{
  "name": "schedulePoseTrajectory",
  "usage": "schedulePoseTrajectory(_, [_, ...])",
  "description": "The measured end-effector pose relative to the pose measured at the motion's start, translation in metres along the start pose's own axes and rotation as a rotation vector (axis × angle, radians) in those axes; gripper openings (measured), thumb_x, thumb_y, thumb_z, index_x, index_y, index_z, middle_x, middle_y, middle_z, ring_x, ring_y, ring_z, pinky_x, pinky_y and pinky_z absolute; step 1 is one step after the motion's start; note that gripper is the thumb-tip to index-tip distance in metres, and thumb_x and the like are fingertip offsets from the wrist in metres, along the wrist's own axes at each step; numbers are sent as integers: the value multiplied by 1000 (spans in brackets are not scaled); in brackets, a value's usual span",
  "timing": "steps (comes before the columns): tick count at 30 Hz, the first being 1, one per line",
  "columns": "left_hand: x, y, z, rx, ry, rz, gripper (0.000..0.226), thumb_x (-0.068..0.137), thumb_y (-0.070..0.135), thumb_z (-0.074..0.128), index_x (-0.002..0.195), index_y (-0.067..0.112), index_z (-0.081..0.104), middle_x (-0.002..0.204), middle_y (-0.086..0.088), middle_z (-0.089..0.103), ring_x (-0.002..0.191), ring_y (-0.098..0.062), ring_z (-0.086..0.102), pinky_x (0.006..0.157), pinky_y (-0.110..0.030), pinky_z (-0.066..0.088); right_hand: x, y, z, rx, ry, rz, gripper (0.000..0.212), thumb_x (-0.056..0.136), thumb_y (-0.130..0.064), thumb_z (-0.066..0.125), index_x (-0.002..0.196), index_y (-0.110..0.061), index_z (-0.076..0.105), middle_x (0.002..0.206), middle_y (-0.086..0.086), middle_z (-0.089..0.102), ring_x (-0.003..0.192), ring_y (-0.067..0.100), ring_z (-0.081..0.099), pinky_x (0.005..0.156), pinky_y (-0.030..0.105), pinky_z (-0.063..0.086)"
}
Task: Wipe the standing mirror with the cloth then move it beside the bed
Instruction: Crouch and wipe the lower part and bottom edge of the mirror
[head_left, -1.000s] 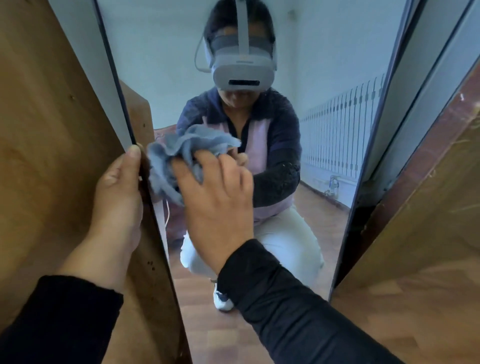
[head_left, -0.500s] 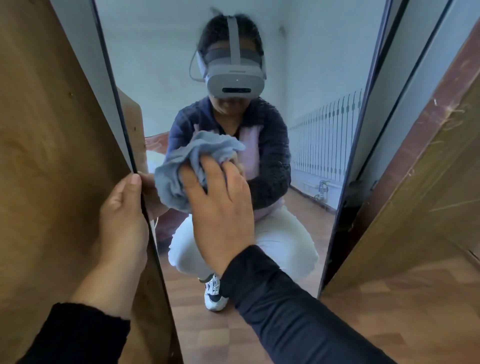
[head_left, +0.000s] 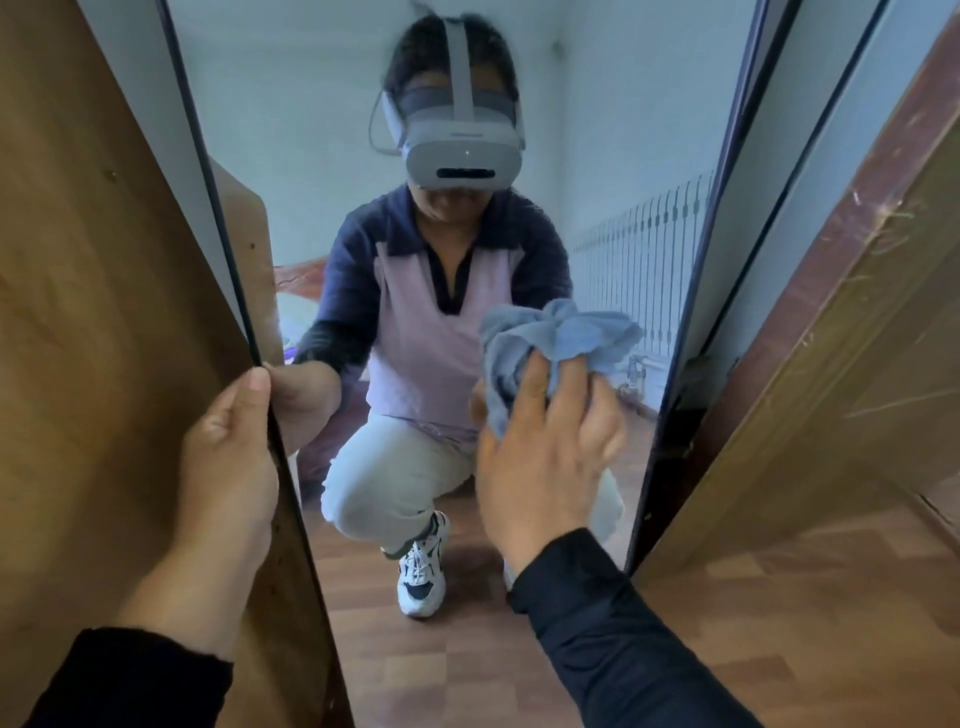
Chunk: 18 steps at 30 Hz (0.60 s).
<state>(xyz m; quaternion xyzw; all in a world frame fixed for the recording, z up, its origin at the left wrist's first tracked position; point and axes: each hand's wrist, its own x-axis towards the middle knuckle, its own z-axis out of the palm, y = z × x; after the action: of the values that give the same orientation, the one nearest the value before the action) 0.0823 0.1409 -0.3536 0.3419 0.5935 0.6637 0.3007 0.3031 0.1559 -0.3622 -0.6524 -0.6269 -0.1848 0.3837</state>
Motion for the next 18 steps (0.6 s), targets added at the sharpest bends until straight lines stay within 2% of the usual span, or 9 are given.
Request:
schedulePoseTrajectory(2, [-9, -14, -2, -6, 19, -7, 40, 81, 64, 56, 113, 44, 70, 123, 7, 70, 118, -11, 64, 109, -45, 44, -8, -3, 3, 19, -30, -121, 61, 89, -31, 53, 144, -7, 48, 150, 17, 38, 130, 36, 34, 102, 48, 36])
schedulePoseTrajectory(5, [-22, -37, -7, -8, 26, -27, 47, 83, 63, 57, 120, 37, 69, 123, 5, 71, 119, -13, 64, 110, -46, 42, 1, 29, 1, -15, -2, -274, 51, 88, -16, 52, 138, -13, 53, 145, 10, 45, 128, 34, 38, 97, 45, 34])
schedulePoseTrajectory(6, [-25, -43, -9, 1, 21, -34, 47, 82, 63, 57, 120, 37, 70, 122, 6, 71, 119, -13, 64, 111, -46, 42, 7, 44, -2, -38, 10, -266, 48, 87, -11, 51, 135, -14, 55, 143, 7, 46, 127, 33, 38, 94, 45, 33])
schedulePoseTrajectory(8, [-29, -51, -11, 4, 18, -54, 44, 80, 64, 58, 115, 41, 71, 122, 6, 71, 118, -14, 64, 111, -46, 42, 22, 71, -8, -73, 39, -135, 48, 88, -6, 48, 134, -14, 57, 141, 4, 48, 131, 29, 36, 97, 47, 32])
schedulePoseTrajectory(10, [-30, -54, -10, 7, 30, -63, 37, 79, 64, 58, 107, 45, 73, 119, 7, 72, 116, -14, 65, 110, -45, 43, 31, 84, -12, -91, 70, 13, 50, 91, -4, 51, 140, -11, 53, 145, 7, 49, 140, 29, 35, 107, 50, 32])
schedulePoseTrajectory(12, [-31, -53, -7, 3, 57, -69, 28, 80, 63, 57, 98, 49, 73, 114, 8, 72, 113, -14, 66, 109, -43, 44, 28, 74, -13, -65, 72, 27, 50, 92, -3, 52, 142, -1, 48, 151, 17, 44, 147, 35, 30, 117, 52, 29])
schedulePoseTrajectory(15, [-32, -54, -5, -18, 57, -63, 24, 83, 60, 57, 96, 48, 74, 112, 9, 71, 111, -14, 66, 108, -41, 44, 6, 50, -8, -62, -24, -150, 58, 82, -4, 59, 138, 7, 48, 143, 29, 47, 143, 42, 30, 122, 49, 24])
schedulePoseTrajectory(18, [-31, -57, -8, -12, 55, -62, 28, 80, 64, 57, 97, 49, 74, 111, 11, 72, 110, -13, 66, 109, -42, 44, -10, 54, -4, -5, -53, -292, 60, 85, 2, 64, 142, -1, 47, 143, 22, 48, 138, 38, 39, 122, 41, 26])
